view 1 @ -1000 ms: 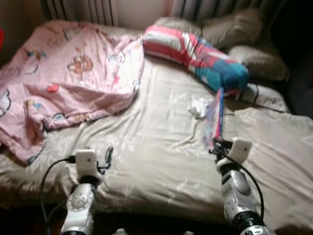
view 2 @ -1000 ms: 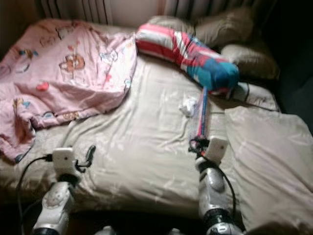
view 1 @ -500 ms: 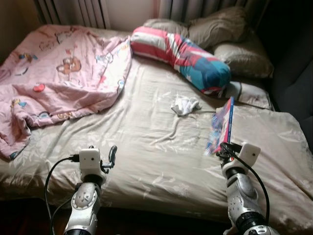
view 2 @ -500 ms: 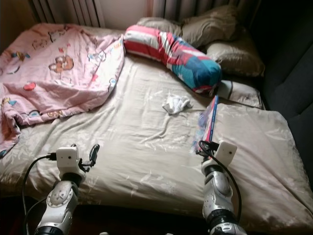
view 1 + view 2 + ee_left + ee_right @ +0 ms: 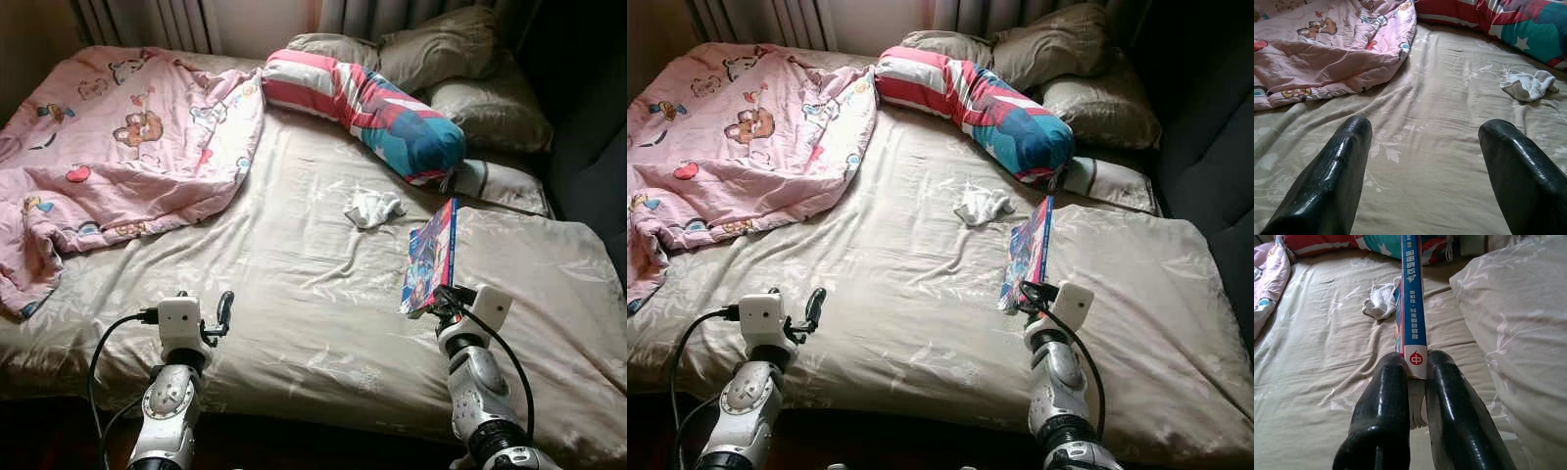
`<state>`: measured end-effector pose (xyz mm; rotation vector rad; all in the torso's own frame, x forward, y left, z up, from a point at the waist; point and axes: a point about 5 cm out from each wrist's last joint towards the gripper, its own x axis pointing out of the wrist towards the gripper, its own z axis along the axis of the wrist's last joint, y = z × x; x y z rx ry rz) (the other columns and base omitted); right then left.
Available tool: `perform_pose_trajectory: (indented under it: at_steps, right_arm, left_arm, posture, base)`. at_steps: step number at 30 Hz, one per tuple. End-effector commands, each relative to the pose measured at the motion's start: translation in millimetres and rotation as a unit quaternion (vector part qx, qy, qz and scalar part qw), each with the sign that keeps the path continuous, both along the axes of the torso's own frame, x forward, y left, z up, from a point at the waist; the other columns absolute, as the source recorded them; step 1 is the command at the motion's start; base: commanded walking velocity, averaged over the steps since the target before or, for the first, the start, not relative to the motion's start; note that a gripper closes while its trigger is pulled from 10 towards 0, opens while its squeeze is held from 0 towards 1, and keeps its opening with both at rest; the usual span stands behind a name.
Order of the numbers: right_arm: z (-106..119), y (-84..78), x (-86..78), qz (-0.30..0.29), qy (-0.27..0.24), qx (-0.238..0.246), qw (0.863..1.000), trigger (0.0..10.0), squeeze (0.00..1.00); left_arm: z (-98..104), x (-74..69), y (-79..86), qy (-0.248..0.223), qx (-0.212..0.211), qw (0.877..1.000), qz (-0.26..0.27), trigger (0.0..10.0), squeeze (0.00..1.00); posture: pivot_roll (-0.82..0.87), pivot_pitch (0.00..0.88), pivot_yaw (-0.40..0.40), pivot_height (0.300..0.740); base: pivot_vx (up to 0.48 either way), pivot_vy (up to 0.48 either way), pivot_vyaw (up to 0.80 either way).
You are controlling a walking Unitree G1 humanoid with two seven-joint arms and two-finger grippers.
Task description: Clean up the room
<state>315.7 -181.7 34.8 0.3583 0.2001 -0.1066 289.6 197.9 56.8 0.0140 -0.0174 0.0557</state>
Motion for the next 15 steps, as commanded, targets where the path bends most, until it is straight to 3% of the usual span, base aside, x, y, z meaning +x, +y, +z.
perform_pose_trajectory:
  at_steps: [1, 8, 15]
  right_arm:
    - [6.3, -2.8, 4.7, -0.001, -0.010, -0.008, 1.000, 10.0, 0.00]
    - [-0.8, -2.2, 2.9, -0.001, 0.021, -0.016, 1.000, 10.0, 0.00]
    - [1.3, 0.8, 8.9, 0.011, 0.032, 0.010, 0.999, 10.0, 0.00]
  left_arm:
    - [-4.2, -2.4, 2.6, 0.013, -0.002, 1.000, 0.002, 10.0, 0.00]
    - [-4.5, -2.9, 3.1, 0.015, 0.000, 1.000, -0.001, 10.0, 0.00]
    - [-4.0, -2.8, 3.6, 0.015, 0.000, 1.000, -0.003, 10.0, 0.00]
  posture:
    - [0.10, 0.165, -0.074, 0.686]
    - [0.10, 0.171, -0.068, 0.641]
    - [0.10, 0.176, -0.057, 0.641]
  base:
    - [0.000, 0.000, 0.00]
    - [0.000, 0.000, 0.00]
    - [0.000, 0.000, 0.00]
